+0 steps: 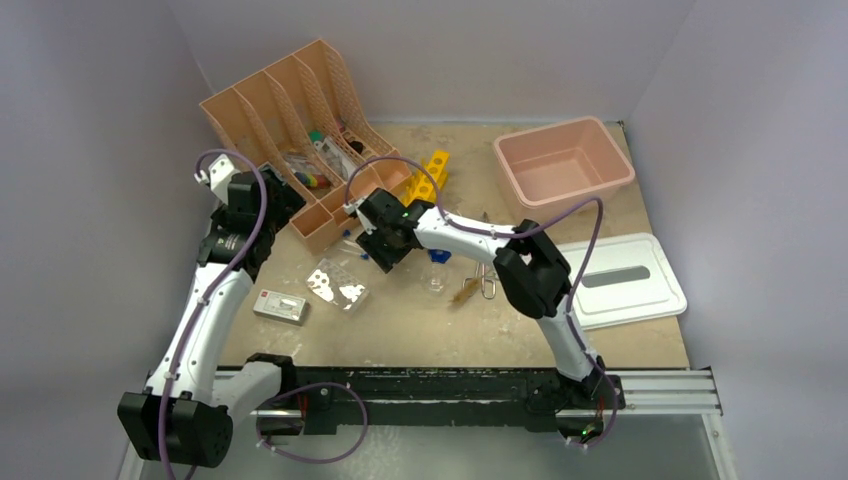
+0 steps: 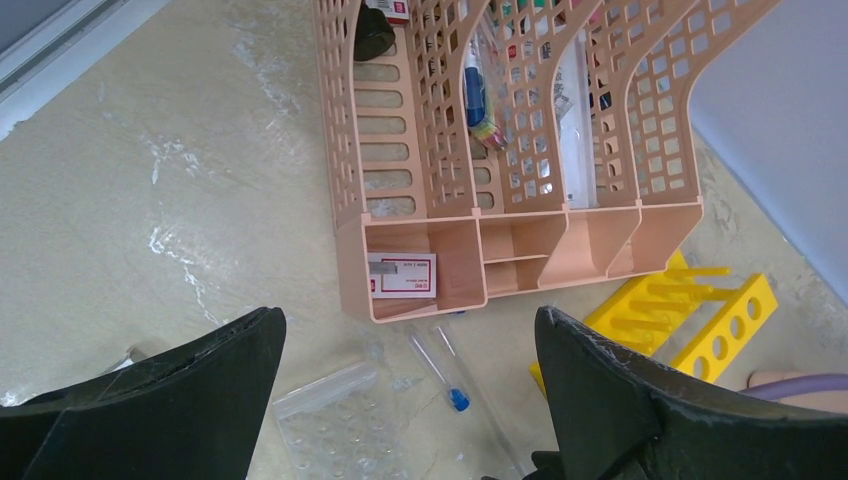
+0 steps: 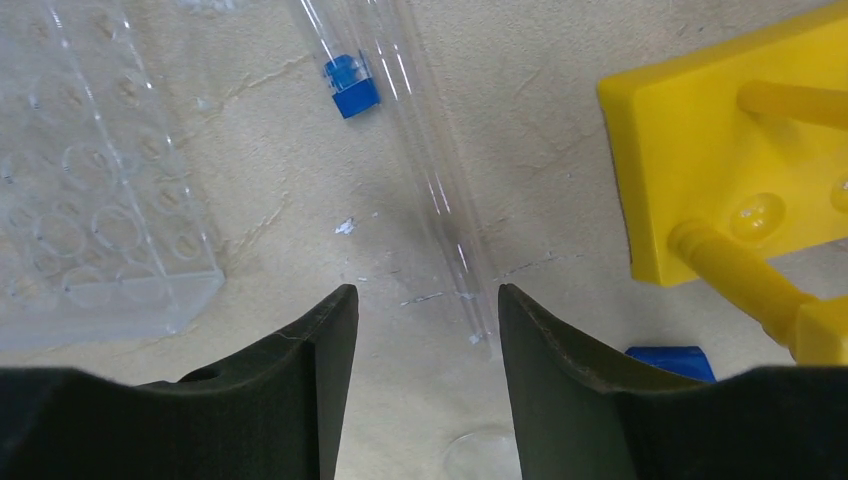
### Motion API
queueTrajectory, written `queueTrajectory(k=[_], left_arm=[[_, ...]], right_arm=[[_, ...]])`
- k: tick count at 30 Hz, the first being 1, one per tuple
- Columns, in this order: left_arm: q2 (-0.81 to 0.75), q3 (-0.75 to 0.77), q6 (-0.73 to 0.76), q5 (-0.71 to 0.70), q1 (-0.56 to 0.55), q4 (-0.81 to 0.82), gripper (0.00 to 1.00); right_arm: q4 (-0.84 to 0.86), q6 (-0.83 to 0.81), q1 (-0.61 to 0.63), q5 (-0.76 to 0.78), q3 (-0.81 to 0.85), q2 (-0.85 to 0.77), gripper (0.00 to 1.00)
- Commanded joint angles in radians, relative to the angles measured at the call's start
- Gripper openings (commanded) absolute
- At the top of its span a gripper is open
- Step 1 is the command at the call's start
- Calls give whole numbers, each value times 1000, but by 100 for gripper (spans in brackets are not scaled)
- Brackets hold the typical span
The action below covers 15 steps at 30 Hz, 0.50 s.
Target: Organize the chemistry lab equipment
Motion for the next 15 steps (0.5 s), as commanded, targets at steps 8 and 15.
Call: queueTrajectory(k=[8, 15], left_arm=[[0, 73, 37, -8, 5, 25, 94], [-2, 83, 35, -8, 5, 19, 94]], right_arm=[[-61, -157, -23, -79, 146, 99, 44], [-49, -212, -34, -44, 181, 162, 36]])
